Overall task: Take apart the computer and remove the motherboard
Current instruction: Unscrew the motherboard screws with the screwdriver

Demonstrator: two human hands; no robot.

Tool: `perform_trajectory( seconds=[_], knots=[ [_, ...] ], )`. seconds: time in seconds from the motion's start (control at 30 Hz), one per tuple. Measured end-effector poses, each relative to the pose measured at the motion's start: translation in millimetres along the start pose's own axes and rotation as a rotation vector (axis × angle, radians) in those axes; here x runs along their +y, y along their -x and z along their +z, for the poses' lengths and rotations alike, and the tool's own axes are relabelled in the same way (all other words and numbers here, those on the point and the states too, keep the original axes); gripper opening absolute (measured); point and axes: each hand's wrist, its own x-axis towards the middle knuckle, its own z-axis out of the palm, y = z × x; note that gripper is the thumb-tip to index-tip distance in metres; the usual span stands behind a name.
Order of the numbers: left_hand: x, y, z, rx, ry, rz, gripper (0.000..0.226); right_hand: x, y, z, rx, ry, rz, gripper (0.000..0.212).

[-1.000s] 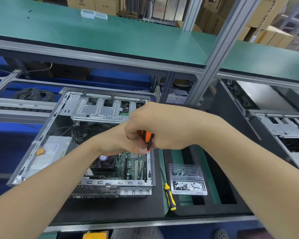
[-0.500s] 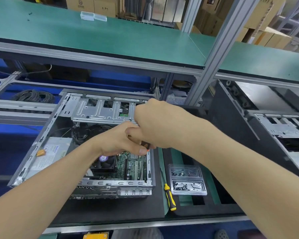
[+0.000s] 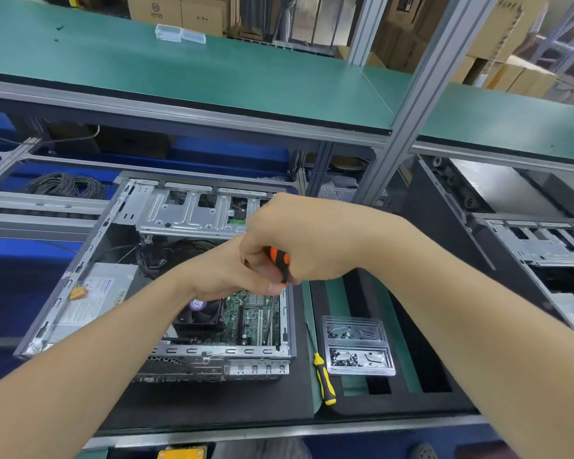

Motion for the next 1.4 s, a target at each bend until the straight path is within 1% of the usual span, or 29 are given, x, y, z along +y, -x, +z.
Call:
perform_trajectory(
  seconds=[0.07, 0.1, 0.13, 0.17, 0.2, 0.23, 0.27, 0.3, 0.37, 0.4, 0.43, 0.53, 0.57, 0.67, 0.73, 0.8, 0.9, 0.97, 1.0, 1.03, 1.1, 1.13, 1.17, 1.23, 1.3, 1.4],
  knots=[
    [2.9, -0.9, 1.8, 0.014, 0.012, 0.029, 0.040, 2.4, -0.9, -2.6, -0.022, 0.020, -0.014, 0.024],
    [3.9, -2.3, 3.0, -0.002, -0.011, 0.029, 0.036, 3.3, 0.5, -4.9, -0.038, 0.025, -0.009, 0.020],
    [3.6, -2.7, 2.0, -0.017, -0.051, 0.013, 0.028, 6.1, 1.4, -5.5, -0.043, 0.020, -0.004, 0.017],
    [0.6, -3.4, -0.7, -0.019, -0.071, 0.002, 0.016, 6.1, 2.3, -5.9, -0.024, 0.018, 0.035, 0.023],
    [2.0, -3.4, -1.1, 0.006, -0.098, 0.005, 0.014, 5.9, 2.6, -3.9, 0.024, 0.013, 0.106, 0.040],
    [2.2, -3.8, -1.3, 0.042, -0.096, 0.004, 0.031, 2.9, 2.4, -0.9, 0.092, 0.029, 0.203, 0.055],
    [1.7, -4.0, -2.2, 0.045, -0.083, -0.009, 0.050, -0.4, -0.2, 4.1, 0.171, 0.074, 0.305, 0.065],
    [1.0, -3.6, -2.4, 0.028, -0.061, -0.016, 0.065, -6.1, -3.5, 8.4, 0.229, 0.123, 0.392, 0.069],
    [1.0, -4.1, 0.5, 0.038, -0.044, -0.011, 0.082, -12.0, -10.8, 16.4, 0.289, 0.159, 0.460, 0.063],
    [-0.5, -4.2, -0.1, 0.044, -0.049, -0.010, 0.085, -12.8, -12.9, 16.8, 0.289, 0.143, 0.460, 0.058],
    [-0.5, -3.5, -0.4, 0.047, -0.062, -0.014, 0.081, -12.0, -13.9, 15.7, 0.281, 0.128, 0.452, 0.054],
    [1.3, -4.6, -1.8, 0.083, -0.109, -0.004, 0.039, -3.1, -13.6, 13.0, 0.244, 0.146, 0.342, 0.047],
    [3.0, -4.6, -1.4, 0.081, -0.101, 0.000, 0.033, -0.6, -12.8, 12.4, 0.219, 0.148, 0.298, 0.042],
    [4.9, -3.1, -1.6, 0.045, -0.064, 0.003, 0.031, 7.8, -6.2, 7.3, 0.128, 0.064, 0.149, 0.018],
    [6.0, -3.5, -1.4, 0.043, -0.072, 0.013, 0.030, 15.7, 2.0, 3.3, 0.089, -0.064, 0.061, 0.010],
    [3.4, -3.1, -1.0, 0.018, -0.094, 0.016, 0.031, 24.0, 6.4, 3.7, 0.071, -0.161, 0.005, 0.022],
    [-3.5, -1.1, 0.4, 0.006, -0.067, -0.014, 0.036, 33.4, 2.8, 13.9, 0.109, -0.334, -0.032, 0.038],
    [-7.9, -1.1, -3.9, -0.014, -0.068, -0.022, 0.032, 40.4, -3.7, 25.4, 0.117, -0.563, -0.042, 0.040],
    [-10.7, -1.1, -7.8, -0.012, -0.071, -0.011, 0.027, 43.4, -7.5, 31.9, 0.108, -0.691, -0.040, 0.040],
    [-13.3, -1.3, -12.1, 0.008, -0.067, 0.000, 0.032, 46.6, -11.7, 39.1, 0.094, -0.796, -0.044, 0.038],
    [-15.4, 0.7, -18.2, 0.040, -0.057, -0.024, 0.064, 51.5, -21.2, 54.3, 0.071, -0.896, -0.058, 0.024],
    [-17.5, 3.0, -22.1, 0.047, -0.085, -0.042, 0.069, 53.5, -26.3, 62.3, 0.066, -0.919, -0.052, 0.012],
    [-19.9, 5.7, -25.4, 0.036, -0.130, -0.066, 0.060, 55.2, -32.7, 69.9, 0.056, -0.921, -0.034, 0.002],
    [-24.8, 12.1, -31.2, -0.025, -0.280, -0.127, 0.037, 56.8, -49.2, 86.0, 0.067, -0.849, 0.010, 0.022],
    [-32.1, 16.7, -39.3, -0.021, -0.415, -0.184, 0.033, 56.0, -66.7, 100.7, 0.066, -0.873, 0.020, 0.033],
    [-48.8, 20.5, -49.8, -0.003, -0.502, -0.277, 0.028, 57.5, -90.9, 119.4, 0.080, -1.015, -0.013, 0.027]
  ],
)
